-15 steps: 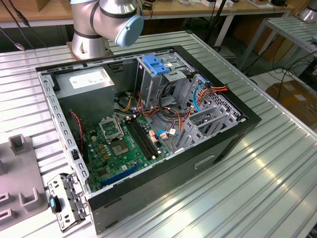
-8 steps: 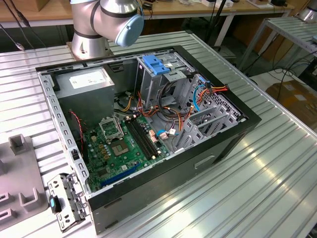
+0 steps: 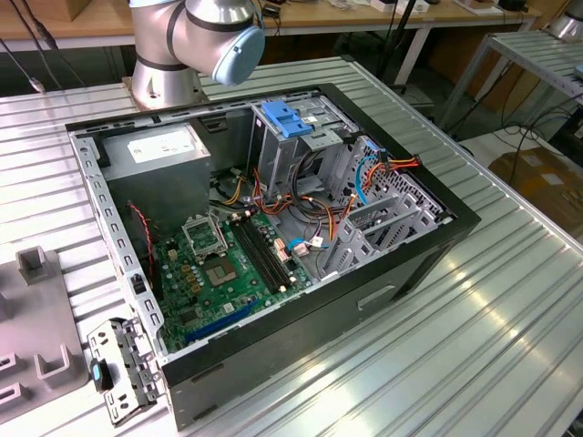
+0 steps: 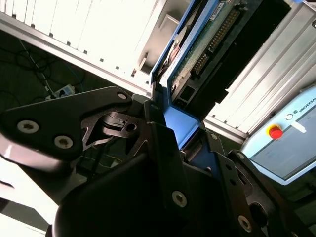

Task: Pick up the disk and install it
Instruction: 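Pick up the disk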

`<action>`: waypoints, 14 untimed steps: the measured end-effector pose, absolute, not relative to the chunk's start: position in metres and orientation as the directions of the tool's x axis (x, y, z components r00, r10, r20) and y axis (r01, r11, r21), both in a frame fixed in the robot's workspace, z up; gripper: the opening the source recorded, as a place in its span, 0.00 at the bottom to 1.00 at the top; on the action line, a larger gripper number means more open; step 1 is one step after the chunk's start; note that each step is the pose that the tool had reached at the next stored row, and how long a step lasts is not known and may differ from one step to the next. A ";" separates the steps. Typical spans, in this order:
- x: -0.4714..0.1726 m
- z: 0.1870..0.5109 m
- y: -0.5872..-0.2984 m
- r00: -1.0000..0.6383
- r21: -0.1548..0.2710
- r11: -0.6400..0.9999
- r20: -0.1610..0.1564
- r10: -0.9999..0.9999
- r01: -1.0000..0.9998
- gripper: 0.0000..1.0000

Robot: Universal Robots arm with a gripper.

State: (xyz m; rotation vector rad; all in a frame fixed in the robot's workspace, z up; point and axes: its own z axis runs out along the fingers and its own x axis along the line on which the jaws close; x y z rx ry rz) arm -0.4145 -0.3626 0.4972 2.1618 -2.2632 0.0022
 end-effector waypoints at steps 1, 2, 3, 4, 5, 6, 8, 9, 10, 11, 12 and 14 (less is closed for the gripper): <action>-0.413 0.497 -0.363 -0.046 0.007 0.046 0.010 -0.999 -0.999 0.37; -0.411 0.497 -0.363 -0.046 0.007 0.046 0.010 -0.999 -0.999 0.37; -0.410 0.497 -0.363 -0.046 0.007 0.046 0.010 -0.999 -0.999 0.37; -0.409 0.497 -0.363 -0.046 0.007 0.046 0.010 -0.999 -0.999 0.37; -0.407 0.497 -0.363 -0.046 0.007 0.046 0.009 -0.999 -0.999 0.37; -0.406 0.497 -0.363 -0.046 0.007 0.046 0.009 -0.999 -0.999 0.37; -0.403 0.497 -0.363 -0.046 0.007 0.046 0.009 -0.999 -0.999 0.37; -0.402 0.497 -0.363 -0.046 0.007 0.046 0.009 -0.999 -0.999 0.37; -0.400 0.497 -0.363 -0.046 0.007 0.046 0.010 -0.999 -0.999 0.37; -0.397 0.497 -0.363 -0.046 0.007 0.046 0.009 -0.999 -0.999 0.37; -0.396 0.497 -0.363 -0.046 0.007 0.046 0.009 -0.999 -0.999 0.37; -0.393 0.497 -0.363 -0.046 0.007 0.046 0.010 -0.999 -0.999 0.37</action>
